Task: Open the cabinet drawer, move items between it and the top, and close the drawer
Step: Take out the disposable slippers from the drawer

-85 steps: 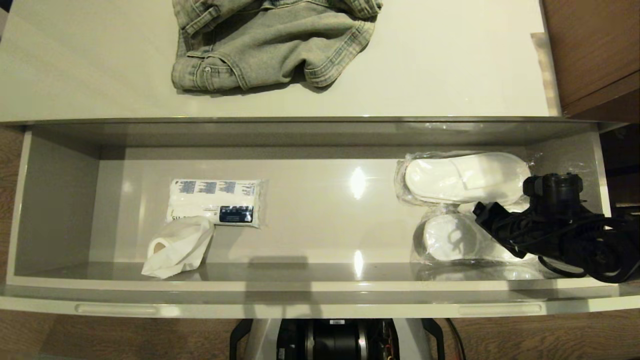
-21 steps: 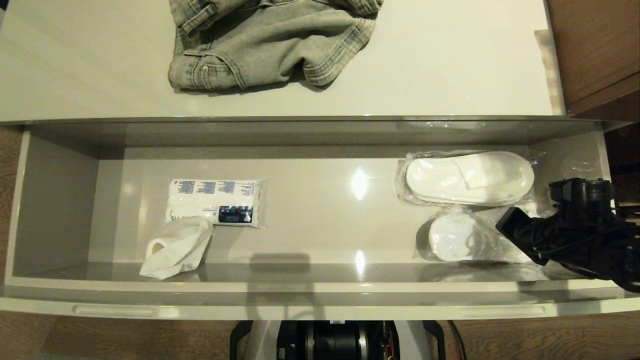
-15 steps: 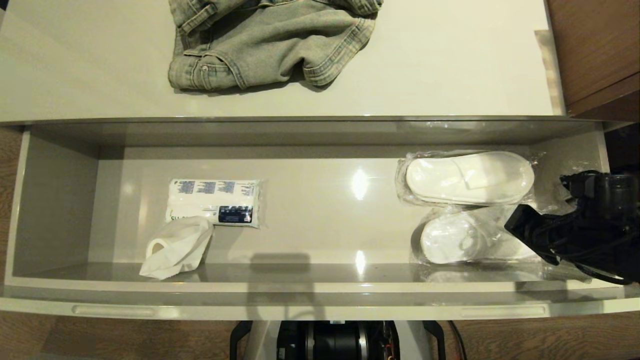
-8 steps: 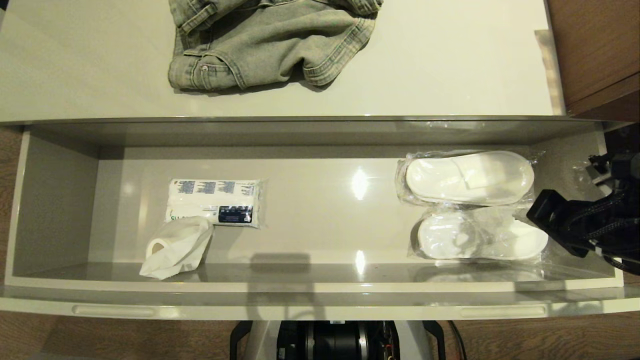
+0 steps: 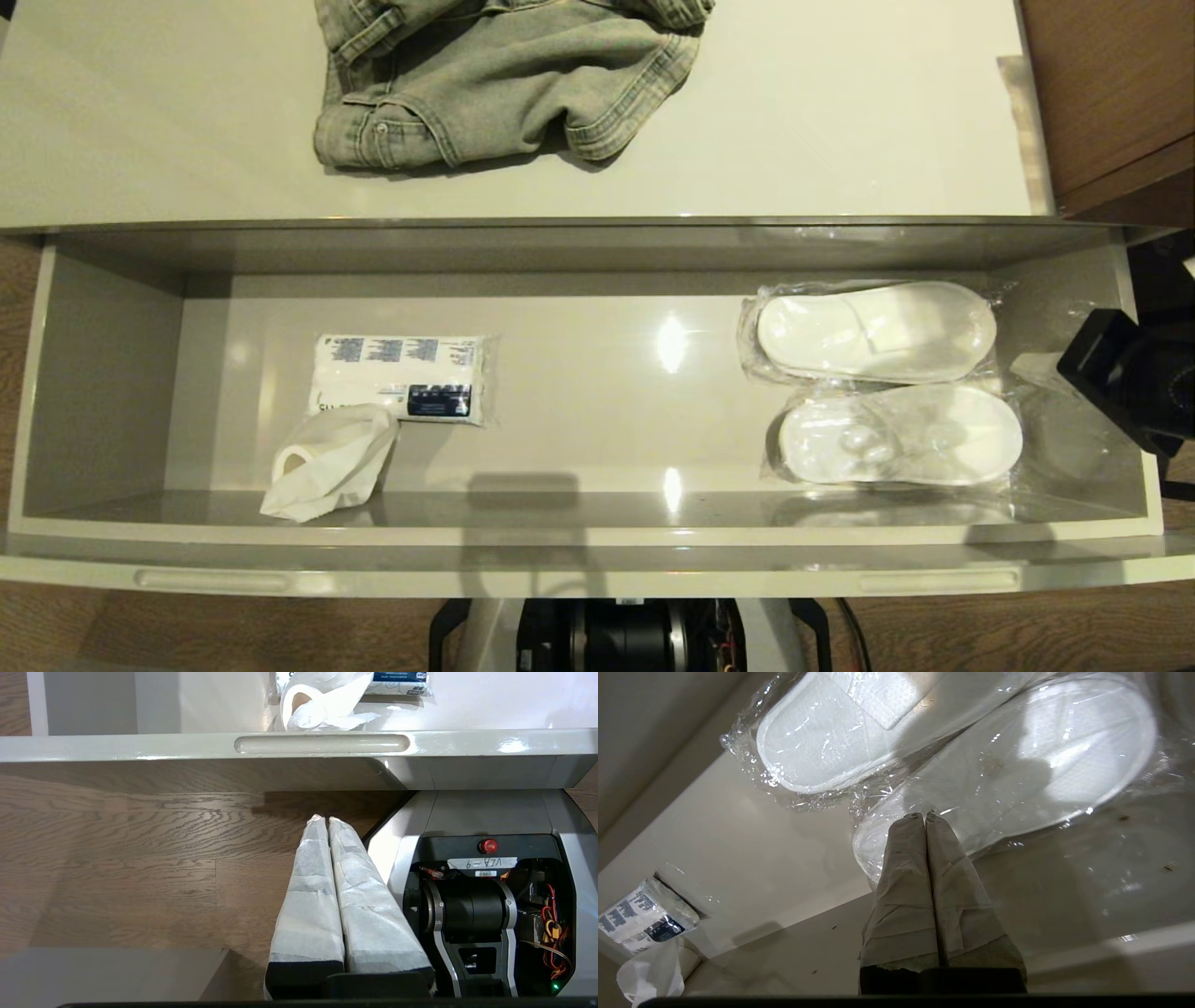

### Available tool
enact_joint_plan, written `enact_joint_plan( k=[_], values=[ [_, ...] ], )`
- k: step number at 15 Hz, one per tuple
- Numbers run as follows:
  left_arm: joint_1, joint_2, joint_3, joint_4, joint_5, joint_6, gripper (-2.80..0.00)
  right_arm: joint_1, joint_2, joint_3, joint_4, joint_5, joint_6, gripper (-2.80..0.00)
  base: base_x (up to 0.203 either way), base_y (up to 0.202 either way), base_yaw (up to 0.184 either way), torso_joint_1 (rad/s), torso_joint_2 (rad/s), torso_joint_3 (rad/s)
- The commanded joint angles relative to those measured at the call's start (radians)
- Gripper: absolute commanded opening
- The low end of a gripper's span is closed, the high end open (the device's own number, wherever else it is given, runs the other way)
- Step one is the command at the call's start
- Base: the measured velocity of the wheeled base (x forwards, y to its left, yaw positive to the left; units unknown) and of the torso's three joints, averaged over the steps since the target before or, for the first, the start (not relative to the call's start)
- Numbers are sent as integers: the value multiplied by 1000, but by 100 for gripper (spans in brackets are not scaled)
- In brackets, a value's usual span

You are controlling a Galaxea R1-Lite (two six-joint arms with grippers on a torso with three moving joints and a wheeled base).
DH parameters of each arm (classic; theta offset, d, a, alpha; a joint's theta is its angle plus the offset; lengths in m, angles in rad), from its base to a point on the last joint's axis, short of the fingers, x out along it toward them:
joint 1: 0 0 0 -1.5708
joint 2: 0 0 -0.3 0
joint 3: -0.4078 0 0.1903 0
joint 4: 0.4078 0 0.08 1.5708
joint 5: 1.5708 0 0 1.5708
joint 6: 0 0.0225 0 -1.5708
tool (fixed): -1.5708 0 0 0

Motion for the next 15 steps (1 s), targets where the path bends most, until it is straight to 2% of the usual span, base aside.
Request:
enact_joint_plan(
  k=[1,6,10,13,14,15],
  values=[
    [-1,0,2,0,0,0,-280,9,-72,-27,41,0,3,-280,0,0,0,0,0,0],
    [-1,0,0,0,0,0,-280,12,-53,-26,77,-7,5,-280,0,0,0,0,0,0],
    [-1,0,0,0,0,0,-280,3,142,37,44,-14,11,-280,0,0,0,0,0,0],
    [-1,0,0,0,0,0,-280,-27,293,125,-180,-17,14,-280,0,0,0,0,0,0],
    [-1,0,2,0,0,0,-280,-34,340,142,-236,-20,14,0,0,0,0,0,0,0],
    [-1,0,0,0,0,0,-280,-42,364,156,-299,-24,14,0,0,0,0,0,0,0]
  ],
)
